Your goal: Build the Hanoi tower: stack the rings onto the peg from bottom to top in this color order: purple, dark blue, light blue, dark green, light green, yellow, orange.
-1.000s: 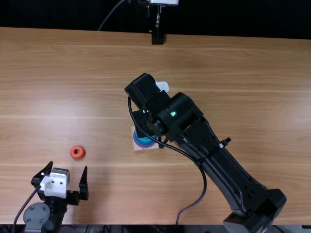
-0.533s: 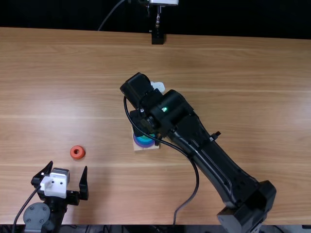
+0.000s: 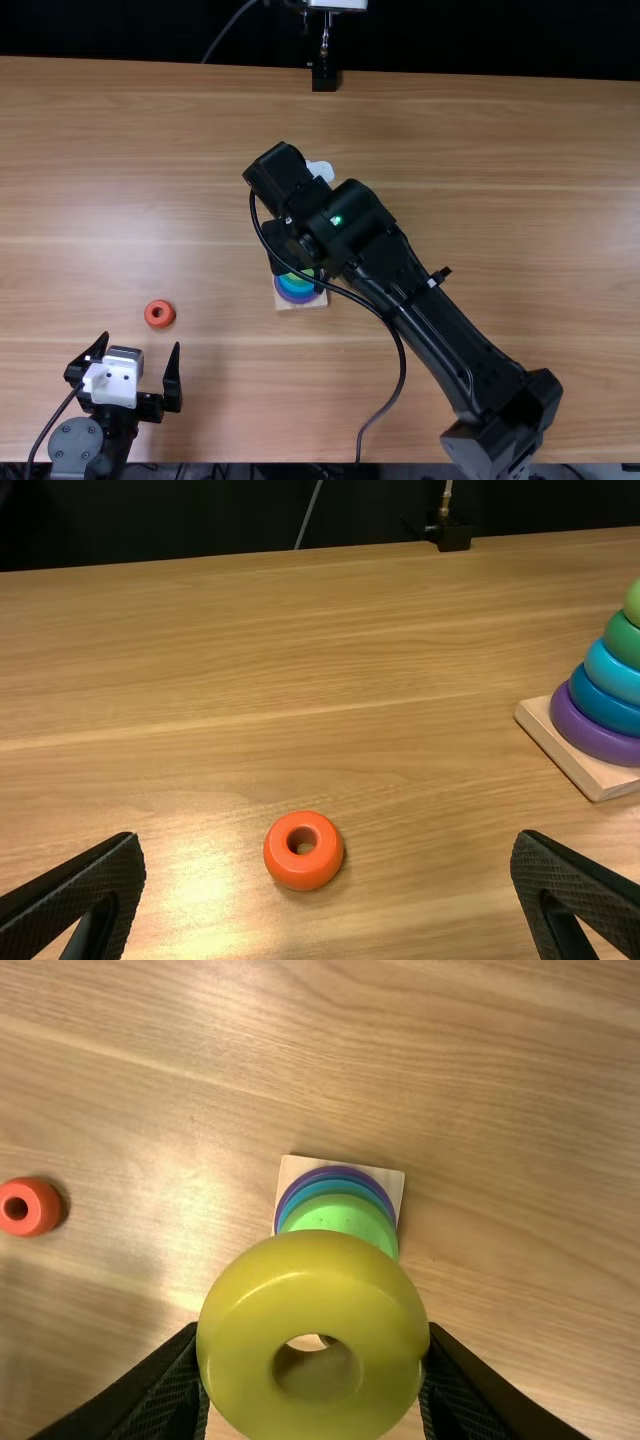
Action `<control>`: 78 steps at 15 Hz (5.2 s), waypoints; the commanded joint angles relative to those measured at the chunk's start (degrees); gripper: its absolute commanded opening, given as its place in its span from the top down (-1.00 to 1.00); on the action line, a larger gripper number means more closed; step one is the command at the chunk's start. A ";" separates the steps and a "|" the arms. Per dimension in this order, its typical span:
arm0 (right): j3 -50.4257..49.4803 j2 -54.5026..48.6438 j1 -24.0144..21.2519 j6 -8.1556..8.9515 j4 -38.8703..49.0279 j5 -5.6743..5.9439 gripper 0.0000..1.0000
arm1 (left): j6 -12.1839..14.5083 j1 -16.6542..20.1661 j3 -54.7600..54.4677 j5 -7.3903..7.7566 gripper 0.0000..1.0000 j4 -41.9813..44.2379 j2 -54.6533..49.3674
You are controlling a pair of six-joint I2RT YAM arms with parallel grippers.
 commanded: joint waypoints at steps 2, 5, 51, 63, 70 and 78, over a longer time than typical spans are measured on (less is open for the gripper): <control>1.62 1.64 -0.04 -0.83 -0.22 0.07 1.00 | 0.84 0.42 -6.31 1.15 -1.00 -3.80 -0.69; 1.27 1.64 -0.12 -3.79 -0.22 0.07 1.00 | 0.84 0.42 -6.31 1.15 -1.00 -3.90 -0.69; 1.71 2.78 -1.79 -3.68 -1.80 0.07 -1.00 | 0.84 0.42 -6.31 1.15 -1.00 -3.80 -0.69; -28.79 -22.53 -22.27 -4.10 32.90 -0.56 -1.00 | 0.84 0.42 -6.31 1.15 -1.00 -3.90 -0.69; -63.86 -52.77 -33.61 -28.15 62.64 -10.58 -1.00 | 0.84 0.42 -6.31 1.15 -1.00 -3.80 -0.69; -92.25 -87.48 -42.14 -27.83 64.01 -10.48 -1.00 | 0.84 0.42 -6.31 1.15 -1.00 -3.80 -0.69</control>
